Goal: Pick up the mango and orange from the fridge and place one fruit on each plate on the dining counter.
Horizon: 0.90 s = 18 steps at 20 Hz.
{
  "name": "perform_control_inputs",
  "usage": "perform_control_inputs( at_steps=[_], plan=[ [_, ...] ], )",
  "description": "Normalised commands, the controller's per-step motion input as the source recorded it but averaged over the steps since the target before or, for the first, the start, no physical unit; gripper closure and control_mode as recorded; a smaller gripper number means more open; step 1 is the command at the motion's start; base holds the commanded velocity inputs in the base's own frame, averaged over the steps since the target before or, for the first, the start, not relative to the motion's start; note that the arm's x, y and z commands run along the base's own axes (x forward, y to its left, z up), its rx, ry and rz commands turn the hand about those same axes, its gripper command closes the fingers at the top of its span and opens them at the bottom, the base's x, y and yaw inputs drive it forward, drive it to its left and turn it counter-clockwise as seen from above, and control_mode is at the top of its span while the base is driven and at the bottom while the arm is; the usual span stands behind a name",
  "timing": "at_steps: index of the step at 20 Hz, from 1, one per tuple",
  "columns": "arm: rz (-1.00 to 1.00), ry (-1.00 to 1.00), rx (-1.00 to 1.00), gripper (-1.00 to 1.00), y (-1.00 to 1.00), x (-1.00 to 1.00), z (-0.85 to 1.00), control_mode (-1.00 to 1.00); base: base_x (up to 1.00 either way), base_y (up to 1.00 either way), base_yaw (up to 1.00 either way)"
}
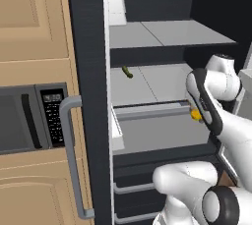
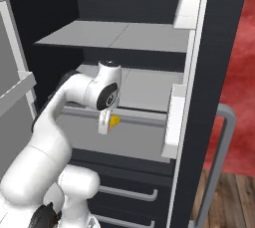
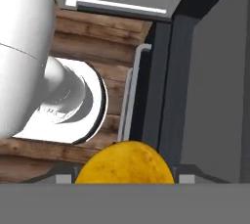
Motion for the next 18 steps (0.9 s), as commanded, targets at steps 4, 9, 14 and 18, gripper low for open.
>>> perform_control_inputs(
  at_steps=[4, 9, 14, 18],
  plan=[
    [0.20, -0.22, -0.05, 1.00, 0.51, -1.00, 0.00, -1.00, 0.00, 0.00, 0.00],
    [0.16, -0.12, 0.00, 1.00, 0.35, -0.68, 0.03, -1.00, 0.00, 0.00, 0.00],
    [0.09, -0.11, 0.00, 1.00, 0.16, -0.28, 0.01, -1.00, 0.00, 0.00, 0.00],
    [0.06, -0.09, 0.00, 1.00, 0.23, -0.31, 0.00, -1.00, 0.00, 0.00, 0.00]
  ],
)
